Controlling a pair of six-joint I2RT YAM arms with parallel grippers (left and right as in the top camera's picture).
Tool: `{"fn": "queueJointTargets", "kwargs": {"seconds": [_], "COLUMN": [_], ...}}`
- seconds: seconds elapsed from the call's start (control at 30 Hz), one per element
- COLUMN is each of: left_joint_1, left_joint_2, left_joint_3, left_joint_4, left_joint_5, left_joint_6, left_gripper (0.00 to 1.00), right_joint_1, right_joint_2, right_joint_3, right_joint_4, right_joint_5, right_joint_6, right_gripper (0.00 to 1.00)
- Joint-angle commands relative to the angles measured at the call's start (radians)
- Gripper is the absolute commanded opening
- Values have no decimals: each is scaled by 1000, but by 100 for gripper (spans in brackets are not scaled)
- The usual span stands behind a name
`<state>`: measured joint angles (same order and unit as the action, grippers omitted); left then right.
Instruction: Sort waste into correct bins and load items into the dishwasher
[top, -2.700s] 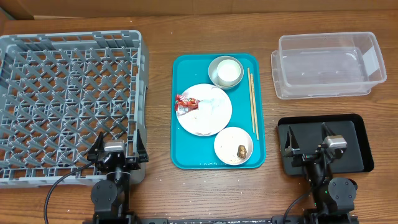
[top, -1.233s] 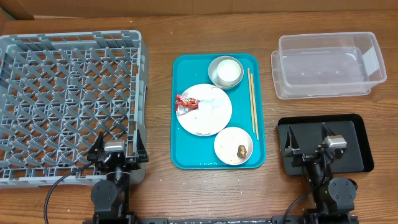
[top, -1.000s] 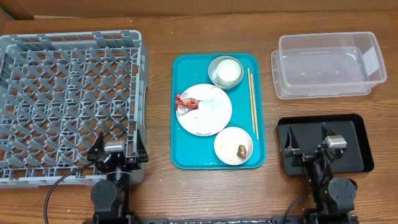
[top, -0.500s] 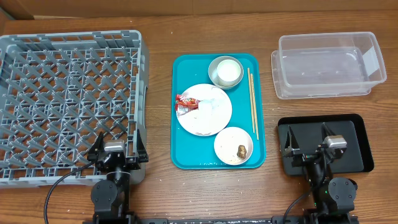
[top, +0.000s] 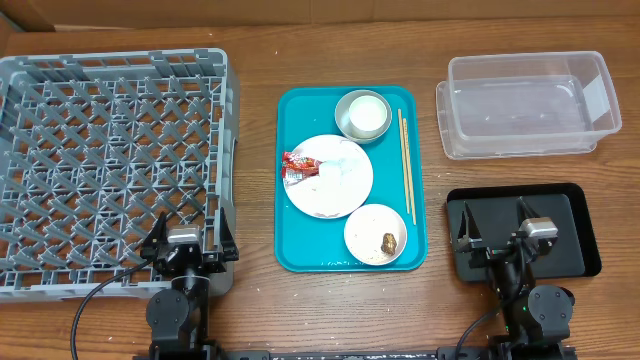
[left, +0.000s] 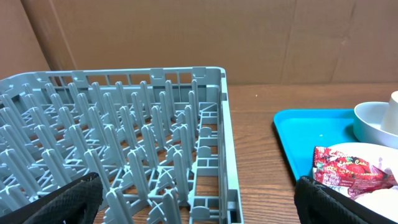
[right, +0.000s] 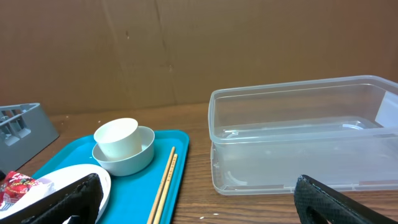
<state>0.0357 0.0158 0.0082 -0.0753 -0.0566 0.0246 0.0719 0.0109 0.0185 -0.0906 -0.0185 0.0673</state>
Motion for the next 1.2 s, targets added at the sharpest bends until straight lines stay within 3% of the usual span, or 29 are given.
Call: {"fn": "queueJointTargets", "kwargs": {"seconds": [0.0, 0.07, 0.13, 0.17, 0.23, 0.33, 0.47, 0.57, 0.63, 0.73, 0.87, 0.93, 0.97, 1.17], "left_joint_1": [9, 9, 9, 9, 9, 9, 9, 9, 9, 9, 9, 9, 9, 9], "left_joint_2": [-11, -11, -11, -11, -11, -11, -11, -11, -11, -11, -11, -11, -11, -11], "left_joint_3": [-3, -3, -3, -3, -3, -3, -3, -3, -3, -3, -3, -3, -3, -3], "left_joint_4": [2, 2, 2, 2, 2, 2, 2, 2, 2, 2, 2, 2, 2, 2], "left_joint_5": [2, 2, 2, 2, 2, 2, 2, 2, 2, 2, 2, 2, 2, 2], "left_joint_6": [-13, -13, -13, -13, -13, -13, -13, -13, -13, -13, -13, -13, -13, -13], "left_gripper": [100, 100, 100, 100, 100, 100, 100, 100, 100, 100, 100, 100, 100, 100], "right_joint_1": [-4, -4, 0, 4, 6, 6, 6, 6, 6, 6, 6, 6, 6, 47], "right_joint_2": [-8, -8, -8, -8, -8, -8, -8, -8, -2, 56, 285, 463, 643, 1210], "right_joint_3": [-10, -10, -10, -10, -10, -10, -10, 13, 82, 224, 533, 728, 907, 1484], "right_joint_4": [7, 74, 147, 173, 172, 245, 540, 726, 729, 618, 281, 46, -147, -766], "right_joint_5": [12, 45, -76, -272, -507, -647, -508, -299, -185, -150, -215, -354, -500, -832], "right_joint_6": [2, -9, 95, 251, 420, 622, 865, 914, 893, 793, 594, 467, 393, 264], "right_gripper": [100, 100, 100, 100, 100, 100, 100, 100, 100, 100, 100, 100, 100, 100]}}
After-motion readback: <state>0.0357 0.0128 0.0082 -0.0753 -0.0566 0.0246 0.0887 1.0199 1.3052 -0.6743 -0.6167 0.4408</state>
